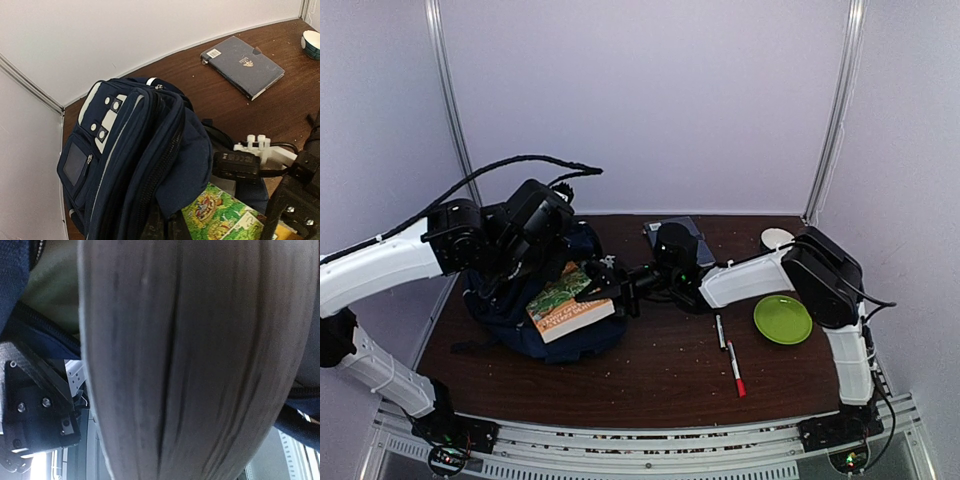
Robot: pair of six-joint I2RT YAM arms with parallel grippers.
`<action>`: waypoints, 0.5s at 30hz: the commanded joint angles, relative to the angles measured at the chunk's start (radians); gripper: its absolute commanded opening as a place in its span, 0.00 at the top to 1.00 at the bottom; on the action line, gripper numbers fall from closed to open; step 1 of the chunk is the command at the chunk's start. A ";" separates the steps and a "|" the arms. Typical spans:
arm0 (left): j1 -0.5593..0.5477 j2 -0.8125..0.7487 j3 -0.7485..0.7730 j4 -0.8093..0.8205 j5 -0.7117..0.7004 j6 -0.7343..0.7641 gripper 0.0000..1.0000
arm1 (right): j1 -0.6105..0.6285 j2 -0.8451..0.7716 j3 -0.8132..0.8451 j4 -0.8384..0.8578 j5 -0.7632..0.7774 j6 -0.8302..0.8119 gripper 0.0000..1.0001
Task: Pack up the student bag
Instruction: Place the book in the largest pocket of the bag.
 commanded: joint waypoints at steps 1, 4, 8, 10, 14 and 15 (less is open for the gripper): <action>-0.022 -0.042 0.052 0.158 -0.005 0.028 1.00 | 0.007 0.038 0.127 0.037 0.035 -0.040 1.00; -0.028 -0.043 0.056 0.160 0.020 0.043 1.00 | 0.008 0.069 0.164 -0.117 0.068 -0.123 1.00; -0.043 -0.041 0.063 0.166 0.045 0.073 1.00 | 0.014 0.132 0.222 -0.151 0.084 -0.137 1.00; -0.055 -0.043 0.065 0.173 0.050 0.090 1.00 | 0.016 0.161 0.264 -0.180 0.085 -0.151 1.00; -0.064 -0.042 0.059 0.187 0.047 0.097 1.00 | 0.010 0.213 0.376 -0.319 0.097 -0.263 1.00; -0.064 -0.041 0.057 0.187 0.043 0.097 1.00 | 0.006 0.218 0.407 -0.370 0.102 -0.297 1.00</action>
